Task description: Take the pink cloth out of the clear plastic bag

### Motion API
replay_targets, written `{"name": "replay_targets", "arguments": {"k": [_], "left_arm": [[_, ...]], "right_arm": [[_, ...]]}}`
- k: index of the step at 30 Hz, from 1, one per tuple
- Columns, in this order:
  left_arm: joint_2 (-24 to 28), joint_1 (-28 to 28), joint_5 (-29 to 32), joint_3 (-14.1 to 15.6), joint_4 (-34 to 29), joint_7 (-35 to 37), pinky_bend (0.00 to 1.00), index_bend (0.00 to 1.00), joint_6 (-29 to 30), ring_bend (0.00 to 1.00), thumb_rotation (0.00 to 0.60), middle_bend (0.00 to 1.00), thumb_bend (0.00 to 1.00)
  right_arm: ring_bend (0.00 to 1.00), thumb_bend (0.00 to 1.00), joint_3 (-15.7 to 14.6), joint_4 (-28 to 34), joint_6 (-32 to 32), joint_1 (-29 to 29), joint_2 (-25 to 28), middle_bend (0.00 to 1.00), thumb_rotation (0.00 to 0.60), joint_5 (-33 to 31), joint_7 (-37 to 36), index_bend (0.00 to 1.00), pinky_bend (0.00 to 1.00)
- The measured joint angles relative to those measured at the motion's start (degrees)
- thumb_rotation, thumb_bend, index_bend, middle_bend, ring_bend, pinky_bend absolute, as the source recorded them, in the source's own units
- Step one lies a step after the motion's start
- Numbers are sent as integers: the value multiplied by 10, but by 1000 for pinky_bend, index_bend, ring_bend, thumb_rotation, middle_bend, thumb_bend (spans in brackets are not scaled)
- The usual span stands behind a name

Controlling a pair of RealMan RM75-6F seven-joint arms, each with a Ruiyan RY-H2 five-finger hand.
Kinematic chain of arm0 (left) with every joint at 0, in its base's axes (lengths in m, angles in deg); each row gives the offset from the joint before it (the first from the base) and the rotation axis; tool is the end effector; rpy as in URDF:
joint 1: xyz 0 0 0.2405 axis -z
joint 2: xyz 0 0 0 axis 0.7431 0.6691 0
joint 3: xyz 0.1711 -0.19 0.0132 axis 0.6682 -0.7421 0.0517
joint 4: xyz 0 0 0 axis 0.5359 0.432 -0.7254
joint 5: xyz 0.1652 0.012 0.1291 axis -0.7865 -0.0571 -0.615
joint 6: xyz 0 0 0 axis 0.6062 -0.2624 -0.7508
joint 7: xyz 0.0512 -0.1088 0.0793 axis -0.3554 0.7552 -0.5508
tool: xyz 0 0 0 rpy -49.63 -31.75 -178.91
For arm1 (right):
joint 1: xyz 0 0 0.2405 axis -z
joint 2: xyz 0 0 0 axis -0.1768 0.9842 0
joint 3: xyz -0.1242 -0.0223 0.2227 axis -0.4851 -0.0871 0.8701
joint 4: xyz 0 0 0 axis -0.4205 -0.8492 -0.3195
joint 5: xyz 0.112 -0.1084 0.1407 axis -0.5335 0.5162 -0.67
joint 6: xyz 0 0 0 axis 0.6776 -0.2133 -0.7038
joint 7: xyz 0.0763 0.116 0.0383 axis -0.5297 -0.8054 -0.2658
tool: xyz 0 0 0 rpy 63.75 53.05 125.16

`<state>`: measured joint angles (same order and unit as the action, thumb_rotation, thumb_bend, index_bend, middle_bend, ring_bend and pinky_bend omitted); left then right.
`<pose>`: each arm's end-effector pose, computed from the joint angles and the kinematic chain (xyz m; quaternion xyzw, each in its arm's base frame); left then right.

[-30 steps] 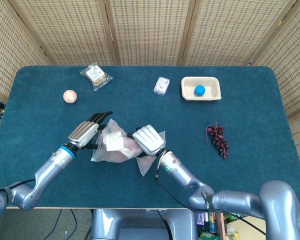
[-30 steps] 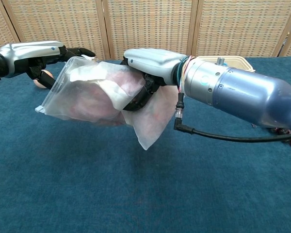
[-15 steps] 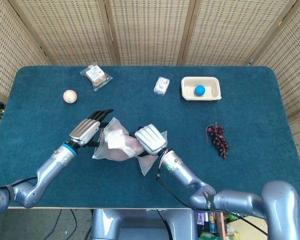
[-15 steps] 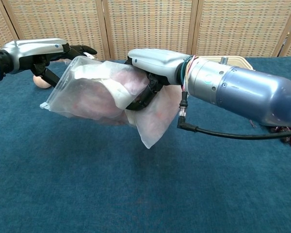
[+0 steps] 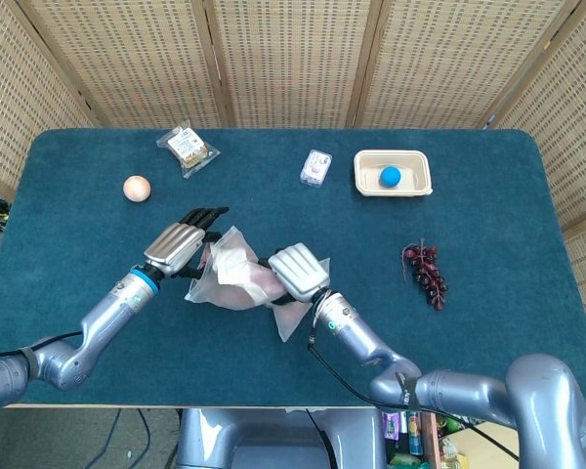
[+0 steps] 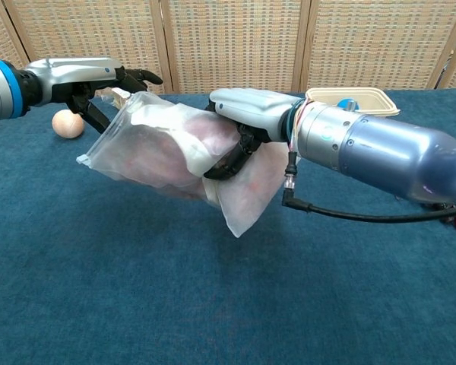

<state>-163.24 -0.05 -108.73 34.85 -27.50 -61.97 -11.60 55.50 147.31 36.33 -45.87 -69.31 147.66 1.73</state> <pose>-0.1353 0.3786 0.0365 -0.7402 -0.4373 -0.3873 0.3331 -0.0347 -0.3599 -0.0615 0.7631 -0.3538 0.4465 0.3051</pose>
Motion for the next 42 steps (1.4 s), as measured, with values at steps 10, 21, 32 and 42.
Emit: {"name": "replay_targets", "arguments": {"k": [10,21,32,42], "left_arm": [[-40,24,34,-3,45,-8,0,648,-26,0,600,0,521],[-54,35,48,-3,62,-17,0,649,-33,0,600,0,522],[-43,46,65,-9,53,-26,0,649,-41,0,600,0,522],[-49,61,93,-12,50,-48,0,649,-44,0,600,0,522]], "right_arm": [[60,105,-11,-20,18,5,7,78,600,-6,-2,106,322],[0,6,-26,46,24,24,69,0,600,-57,42,0,129],[0,0,-91,90,-11,75,146,1,600,48,24,0,124],[215,1,-174,15,-97,99,158,299,600,302,1,33,315]]}}
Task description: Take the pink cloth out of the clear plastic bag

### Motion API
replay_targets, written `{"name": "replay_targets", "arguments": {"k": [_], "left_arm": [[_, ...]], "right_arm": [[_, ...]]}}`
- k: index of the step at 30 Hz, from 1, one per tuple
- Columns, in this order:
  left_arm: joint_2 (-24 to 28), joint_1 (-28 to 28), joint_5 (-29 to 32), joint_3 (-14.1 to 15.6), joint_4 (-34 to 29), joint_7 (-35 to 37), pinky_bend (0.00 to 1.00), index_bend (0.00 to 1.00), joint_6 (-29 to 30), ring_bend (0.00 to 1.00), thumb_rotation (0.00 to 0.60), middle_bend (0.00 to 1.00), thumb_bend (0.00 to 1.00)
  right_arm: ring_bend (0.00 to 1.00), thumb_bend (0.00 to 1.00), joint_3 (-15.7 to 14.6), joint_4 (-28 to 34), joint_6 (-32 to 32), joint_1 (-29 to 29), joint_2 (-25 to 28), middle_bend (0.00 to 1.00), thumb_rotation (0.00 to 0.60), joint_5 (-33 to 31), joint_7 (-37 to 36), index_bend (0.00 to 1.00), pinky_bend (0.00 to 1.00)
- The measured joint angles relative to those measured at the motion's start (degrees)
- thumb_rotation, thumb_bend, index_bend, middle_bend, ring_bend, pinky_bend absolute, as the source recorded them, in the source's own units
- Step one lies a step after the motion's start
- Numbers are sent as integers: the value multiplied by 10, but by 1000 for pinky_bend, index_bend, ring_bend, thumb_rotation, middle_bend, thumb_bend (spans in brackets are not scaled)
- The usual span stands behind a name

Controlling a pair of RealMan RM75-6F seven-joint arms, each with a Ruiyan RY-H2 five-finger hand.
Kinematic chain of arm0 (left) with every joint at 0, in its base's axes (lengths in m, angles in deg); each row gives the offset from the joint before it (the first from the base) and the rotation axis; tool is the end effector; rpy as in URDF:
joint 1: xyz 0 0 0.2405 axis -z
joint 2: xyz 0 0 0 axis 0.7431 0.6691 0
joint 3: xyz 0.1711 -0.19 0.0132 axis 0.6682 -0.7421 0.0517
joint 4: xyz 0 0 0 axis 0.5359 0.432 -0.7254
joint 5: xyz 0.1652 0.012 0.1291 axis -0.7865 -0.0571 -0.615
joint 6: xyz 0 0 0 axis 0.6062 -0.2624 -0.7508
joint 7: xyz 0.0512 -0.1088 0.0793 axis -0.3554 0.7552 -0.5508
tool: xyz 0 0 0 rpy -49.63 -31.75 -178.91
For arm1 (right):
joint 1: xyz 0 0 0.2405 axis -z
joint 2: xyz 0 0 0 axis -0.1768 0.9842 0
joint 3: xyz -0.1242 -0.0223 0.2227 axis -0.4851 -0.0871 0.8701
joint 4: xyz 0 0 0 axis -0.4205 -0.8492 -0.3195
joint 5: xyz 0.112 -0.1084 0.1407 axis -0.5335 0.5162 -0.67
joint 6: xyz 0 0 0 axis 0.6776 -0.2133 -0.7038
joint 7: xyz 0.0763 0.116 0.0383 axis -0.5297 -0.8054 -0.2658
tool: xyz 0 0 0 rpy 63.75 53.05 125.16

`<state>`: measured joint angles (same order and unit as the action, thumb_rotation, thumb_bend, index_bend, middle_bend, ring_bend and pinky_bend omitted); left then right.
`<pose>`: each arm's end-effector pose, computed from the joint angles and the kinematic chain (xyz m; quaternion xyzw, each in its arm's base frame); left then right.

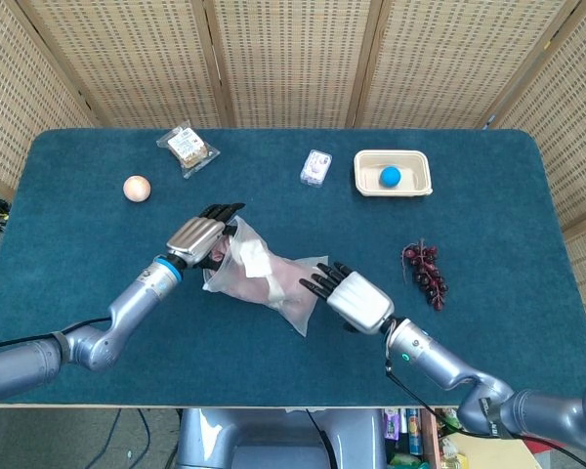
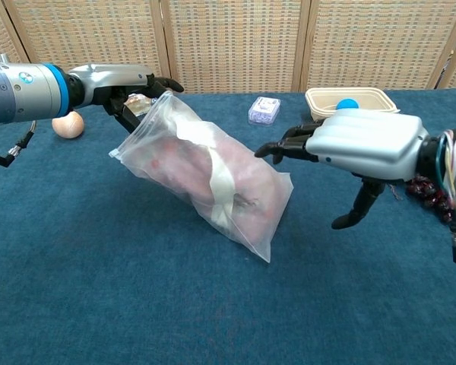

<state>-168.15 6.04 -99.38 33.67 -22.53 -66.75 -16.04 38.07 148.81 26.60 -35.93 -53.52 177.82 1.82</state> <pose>-0.1119 0.4009 0.0115 -0.7423 -0.4514 -0.3672 0.3323 -0.1426 -0.3125 -0.0051 0.8652 -0.1136 0.3669 0.3224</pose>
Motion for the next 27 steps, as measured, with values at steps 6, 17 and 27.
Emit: {"name": "replay_targets", "arguments": {"k": [6,17,27], "left_arm": [[3,6,14,0,-12,-18,0,649,7,0,600,0,522],[2,13,38,4,-19,-39,0,648,13,0,600,0,522],[2,15,40,5,-19,-38,0,649,14,0,600,0,522]], "right_arm": [[304,1,-29,-92,-38,-11,-39,381,600,109,0,55,399],[479,0,-23,-136,-9,-57,-97,545,600,153,45,70,676],[569,1,-16,-176,0,-76,-127,641,600,169,74,74,833]]}}
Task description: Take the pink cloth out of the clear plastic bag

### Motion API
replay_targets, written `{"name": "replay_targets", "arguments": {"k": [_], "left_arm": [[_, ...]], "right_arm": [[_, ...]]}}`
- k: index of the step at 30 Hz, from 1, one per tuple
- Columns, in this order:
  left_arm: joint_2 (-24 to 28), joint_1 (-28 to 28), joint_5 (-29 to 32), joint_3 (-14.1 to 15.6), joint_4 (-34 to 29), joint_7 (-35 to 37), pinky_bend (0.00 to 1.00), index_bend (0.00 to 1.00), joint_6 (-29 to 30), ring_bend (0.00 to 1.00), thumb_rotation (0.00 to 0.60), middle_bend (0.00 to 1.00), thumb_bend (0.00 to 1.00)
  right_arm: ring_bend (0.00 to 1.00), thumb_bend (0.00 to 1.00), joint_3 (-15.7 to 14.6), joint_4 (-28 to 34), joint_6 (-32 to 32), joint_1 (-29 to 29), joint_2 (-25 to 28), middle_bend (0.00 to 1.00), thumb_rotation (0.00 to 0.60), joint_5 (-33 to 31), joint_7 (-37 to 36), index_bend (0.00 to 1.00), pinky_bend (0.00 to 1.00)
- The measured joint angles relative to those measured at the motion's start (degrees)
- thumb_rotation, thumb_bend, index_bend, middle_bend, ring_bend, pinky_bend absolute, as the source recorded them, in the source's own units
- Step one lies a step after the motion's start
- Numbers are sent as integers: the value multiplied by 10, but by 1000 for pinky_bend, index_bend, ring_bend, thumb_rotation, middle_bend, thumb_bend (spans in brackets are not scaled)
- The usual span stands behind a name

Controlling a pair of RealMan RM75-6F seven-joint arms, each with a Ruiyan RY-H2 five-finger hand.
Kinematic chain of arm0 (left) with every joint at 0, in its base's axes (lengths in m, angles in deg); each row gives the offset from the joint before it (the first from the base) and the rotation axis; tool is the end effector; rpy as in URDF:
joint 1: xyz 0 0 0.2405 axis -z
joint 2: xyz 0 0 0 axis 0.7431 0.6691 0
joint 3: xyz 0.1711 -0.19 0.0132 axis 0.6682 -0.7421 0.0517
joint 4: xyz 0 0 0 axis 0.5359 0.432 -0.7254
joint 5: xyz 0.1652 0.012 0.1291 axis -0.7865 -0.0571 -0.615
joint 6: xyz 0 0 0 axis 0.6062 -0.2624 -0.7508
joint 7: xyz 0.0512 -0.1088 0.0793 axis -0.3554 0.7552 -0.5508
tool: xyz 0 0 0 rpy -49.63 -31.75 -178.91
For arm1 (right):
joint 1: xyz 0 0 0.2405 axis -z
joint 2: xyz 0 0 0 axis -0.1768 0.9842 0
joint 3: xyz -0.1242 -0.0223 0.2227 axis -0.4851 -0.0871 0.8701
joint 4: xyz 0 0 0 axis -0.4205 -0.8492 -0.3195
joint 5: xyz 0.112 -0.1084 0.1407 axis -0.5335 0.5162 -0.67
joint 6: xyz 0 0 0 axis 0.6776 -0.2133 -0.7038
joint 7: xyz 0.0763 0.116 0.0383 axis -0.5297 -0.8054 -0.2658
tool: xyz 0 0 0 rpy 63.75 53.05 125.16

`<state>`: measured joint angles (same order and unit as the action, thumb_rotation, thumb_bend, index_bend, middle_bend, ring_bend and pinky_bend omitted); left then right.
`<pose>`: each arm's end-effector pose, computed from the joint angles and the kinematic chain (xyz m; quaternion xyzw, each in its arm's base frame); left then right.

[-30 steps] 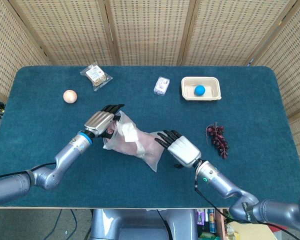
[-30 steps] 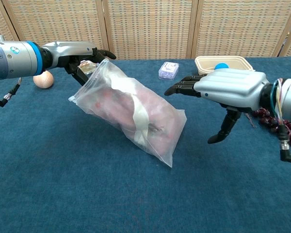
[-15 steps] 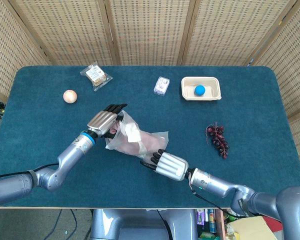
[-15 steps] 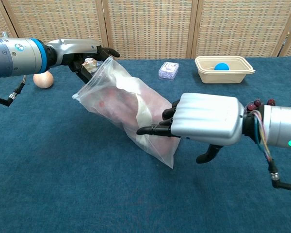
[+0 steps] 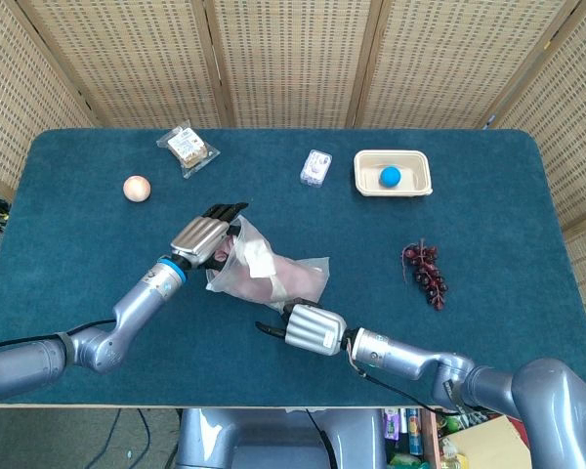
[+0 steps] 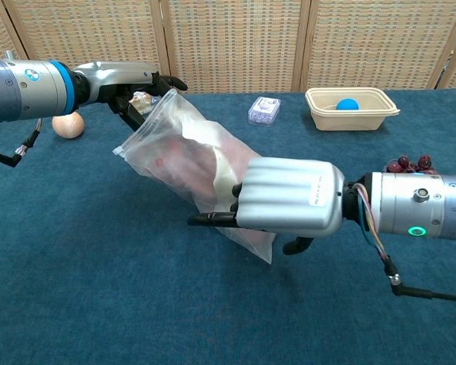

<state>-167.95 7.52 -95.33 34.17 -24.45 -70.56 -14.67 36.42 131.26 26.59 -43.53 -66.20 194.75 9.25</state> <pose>-0.1030 0.3992 0.0107 -0.7438 -0.4470 -0.3646 0.3377 -0.1062 -0.3098 -0.0704 0.8895 0.1482 0.3487 0.2556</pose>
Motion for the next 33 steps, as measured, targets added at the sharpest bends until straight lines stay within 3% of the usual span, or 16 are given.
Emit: {"name": "replay_targets", "arguments": {"k": [14,17,25,28,33], "left_arm": [[4,-4,-6,5,-2,7,0,649,2,0,600,0,521],[2,-4,-8,6,0,9,0,649,1,0,600,0,521],[-1,-4,-11,7,4,13,0,649,-1,0,600,0,521],[-1,-4,-12,7,4,15,0,649,-1,0,600,0,521],[0,-5,-13,7,4,16,0,650,-1,0,600,0,522]], "right_arm": [[636,17,7,-71,21,-10,-52,724,600,-15,22,111,887],[637,92,9,-78,23,-13,-60,728,600,-18,23,117,887],[645,420,8,-99,18,-18,-77,736,600,-22,12,122,887],[645,481,8,-104,15,-19,-80,736,600,-23,8,122,887],[645,488,6,-111,10,-19,-83,737,600,-25,2,134,887]]}}
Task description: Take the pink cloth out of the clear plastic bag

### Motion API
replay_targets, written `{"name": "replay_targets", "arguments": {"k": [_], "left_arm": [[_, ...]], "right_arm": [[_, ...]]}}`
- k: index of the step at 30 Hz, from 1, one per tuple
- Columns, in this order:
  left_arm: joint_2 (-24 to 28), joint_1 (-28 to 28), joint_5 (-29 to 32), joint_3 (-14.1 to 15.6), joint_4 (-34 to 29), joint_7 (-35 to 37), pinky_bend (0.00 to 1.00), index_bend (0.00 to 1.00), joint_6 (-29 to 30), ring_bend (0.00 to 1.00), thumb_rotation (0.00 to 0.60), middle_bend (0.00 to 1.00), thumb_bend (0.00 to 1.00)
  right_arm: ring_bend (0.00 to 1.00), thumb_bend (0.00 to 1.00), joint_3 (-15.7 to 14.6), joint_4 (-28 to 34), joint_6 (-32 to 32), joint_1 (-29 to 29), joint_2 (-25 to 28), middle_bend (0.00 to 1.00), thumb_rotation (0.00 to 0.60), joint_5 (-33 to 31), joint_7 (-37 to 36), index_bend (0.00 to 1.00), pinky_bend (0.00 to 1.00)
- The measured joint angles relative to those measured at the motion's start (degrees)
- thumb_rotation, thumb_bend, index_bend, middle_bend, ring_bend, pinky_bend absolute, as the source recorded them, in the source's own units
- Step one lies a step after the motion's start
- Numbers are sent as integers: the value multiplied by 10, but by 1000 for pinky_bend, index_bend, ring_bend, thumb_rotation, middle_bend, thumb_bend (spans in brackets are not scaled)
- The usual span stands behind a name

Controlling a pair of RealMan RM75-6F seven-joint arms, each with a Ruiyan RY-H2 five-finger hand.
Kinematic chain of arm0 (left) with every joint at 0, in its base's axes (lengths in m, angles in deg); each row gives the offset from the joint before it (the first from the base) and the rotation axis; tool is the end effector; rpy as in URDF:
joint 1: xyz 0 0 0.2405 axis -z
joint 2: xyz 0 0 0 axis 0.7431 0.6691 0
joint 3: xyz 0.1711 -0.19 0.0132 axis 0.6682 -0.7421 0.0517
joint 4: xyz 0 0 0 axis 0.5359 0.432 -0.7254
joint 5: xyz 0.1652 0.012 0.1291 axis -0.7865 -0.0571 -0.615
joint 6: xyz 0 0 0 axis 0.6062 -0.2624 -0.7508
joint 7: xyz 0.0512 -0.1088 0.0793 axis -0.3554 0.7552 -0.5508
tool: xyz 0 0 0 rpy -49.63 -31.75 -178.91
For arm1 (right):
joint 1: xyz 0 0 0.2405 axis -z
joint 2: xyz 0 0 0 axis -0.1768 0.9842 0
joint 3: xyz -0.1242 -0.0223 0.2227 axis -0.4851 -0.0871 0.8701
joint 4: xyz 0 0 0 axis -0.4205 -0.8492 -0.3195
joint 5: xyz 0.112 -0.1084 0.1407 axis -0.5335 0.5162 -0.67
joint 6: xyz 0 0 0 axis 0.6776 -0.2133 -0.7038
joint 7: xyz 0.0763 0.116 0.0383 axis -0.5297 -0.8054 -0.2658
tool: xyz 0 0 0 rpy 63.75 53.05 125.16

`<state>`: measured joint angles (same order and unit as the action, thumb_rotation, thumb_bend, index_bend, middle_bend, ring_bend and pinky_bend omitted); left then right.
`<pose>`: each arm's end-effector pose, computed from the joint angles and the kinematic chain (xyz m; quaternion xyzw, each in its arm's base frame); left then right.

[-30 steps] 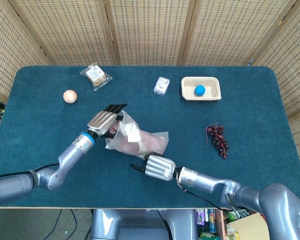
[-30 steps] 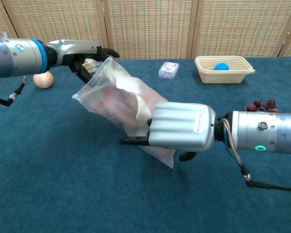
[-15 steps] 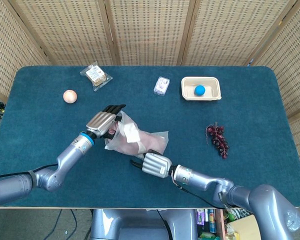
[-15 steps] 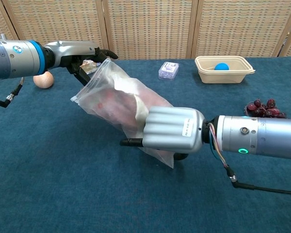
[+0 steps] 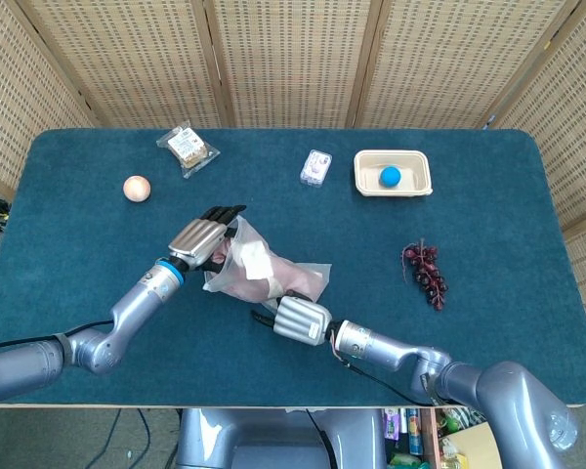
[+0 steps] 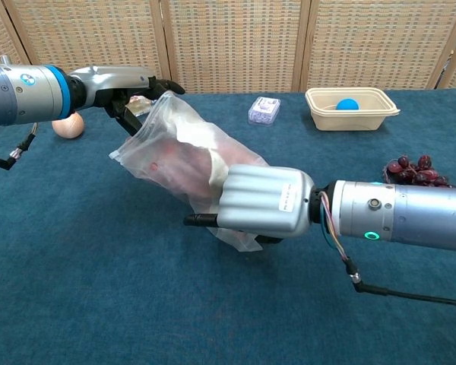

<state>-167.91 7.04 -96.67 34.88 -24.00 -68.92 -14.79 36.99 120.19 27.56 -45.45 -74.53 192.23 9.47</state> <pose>-0.1090 0.3975 0.0098 -0.7440 -0.4503 -0.3621 0.3354 -0.0984 -0.3258 -0.1025 0.8856 0.1610 0.3344 0.2790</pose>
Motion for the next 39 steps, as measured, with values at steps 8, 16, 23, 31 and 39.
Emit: {"name": "replay_targets", "arguments": {"k": [8,16,23,31,39], "left_arm": [[2,0,0,0,0,3,0,650,-1,0,600,0,522],[2,-1,1,0,3,4,0,651,-1,0,600,0,521],[2,-2,-1,0,5,8,0,651,-2,0,600,0,522],[2,-3,-3,0,8,11,0,651,-2,0,600,0,522],[3,-5,-4,1,8,11,0,651,-1,0,600,0,522]], "right_arm": [[653,487,-5,-7,-6,0,-3,748,600,-1,-8,323,887],[656,488,-9,-15,-12,-2,-7,749,600,-1,-15,439,887],[661,487,-13,-20,-19,-3,-9,756,600,2,-24,562,887],[684,487,-22,-37,-38,-5,-16,792,600,10,-45,731,901],[687,501,-26,-46,-44,-4,-20,800,600,11,-49,756,901]]}}
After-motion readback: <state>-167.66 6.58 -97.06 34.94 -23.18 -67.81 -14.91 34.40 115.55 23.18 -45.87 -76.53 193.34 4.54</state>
